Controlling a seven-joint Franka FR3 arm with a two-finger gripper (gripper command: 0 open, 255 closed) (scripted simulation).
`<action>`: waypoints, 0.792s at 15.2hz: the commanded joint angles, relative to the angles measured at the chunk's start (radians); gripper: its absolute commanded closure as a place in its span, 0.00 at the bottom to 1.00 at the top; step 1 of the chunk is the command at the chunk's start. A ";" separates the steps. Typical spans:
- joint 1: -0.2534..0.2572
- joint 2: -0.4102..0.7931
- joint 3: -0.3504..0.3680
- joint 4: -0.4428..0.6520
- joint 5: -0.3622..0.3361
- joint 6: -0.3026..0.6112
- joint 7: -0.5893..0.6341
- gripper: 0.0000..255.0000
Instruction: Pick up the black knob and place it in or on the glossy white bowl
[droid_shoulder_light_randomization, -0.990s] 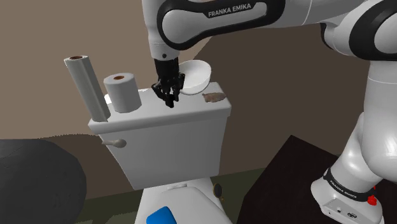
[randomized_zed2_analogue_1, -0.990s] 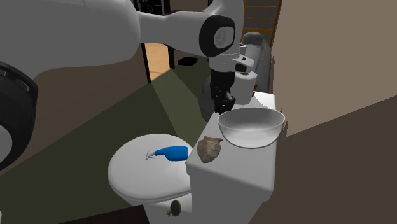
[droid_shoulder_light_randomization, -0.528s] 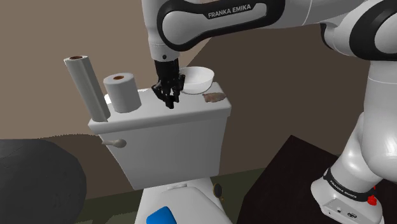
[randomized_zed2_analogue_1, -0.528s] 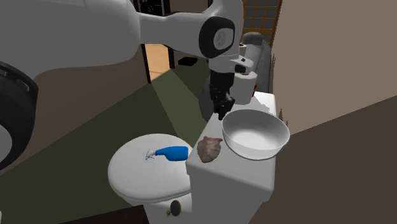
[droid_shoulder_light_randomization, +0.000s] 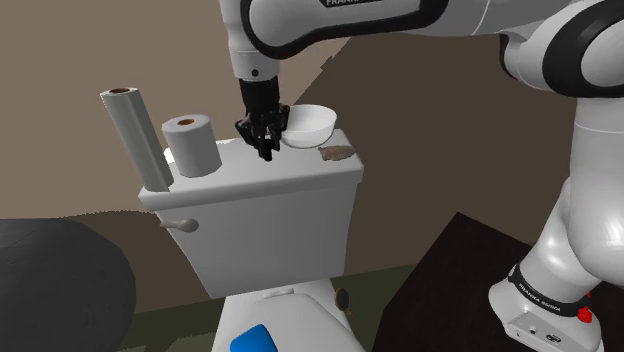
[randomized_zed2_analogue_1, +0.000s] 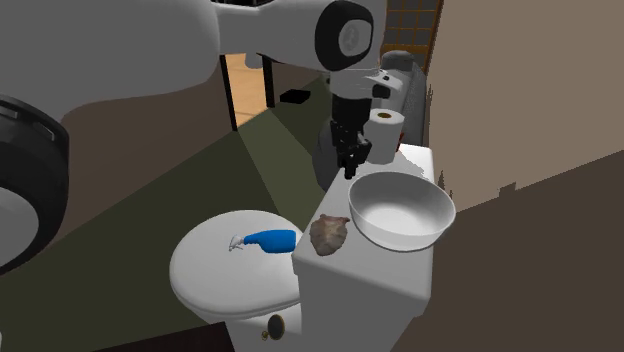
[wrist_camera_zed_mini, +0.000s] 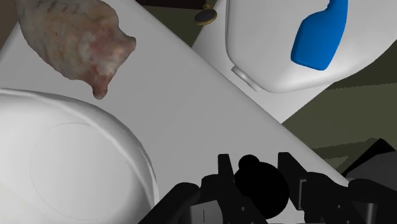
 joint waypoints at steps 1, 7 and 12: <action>0.003 0.003 0.000 0.031 -0.001 -0.029 0.000 1.00; 0.018 0.032 0.001 0.156 -0.011 -0.126 0.001 1.00; 0.039 0.072 0.001 0.288 -0.025 -0.218 0.002 1.00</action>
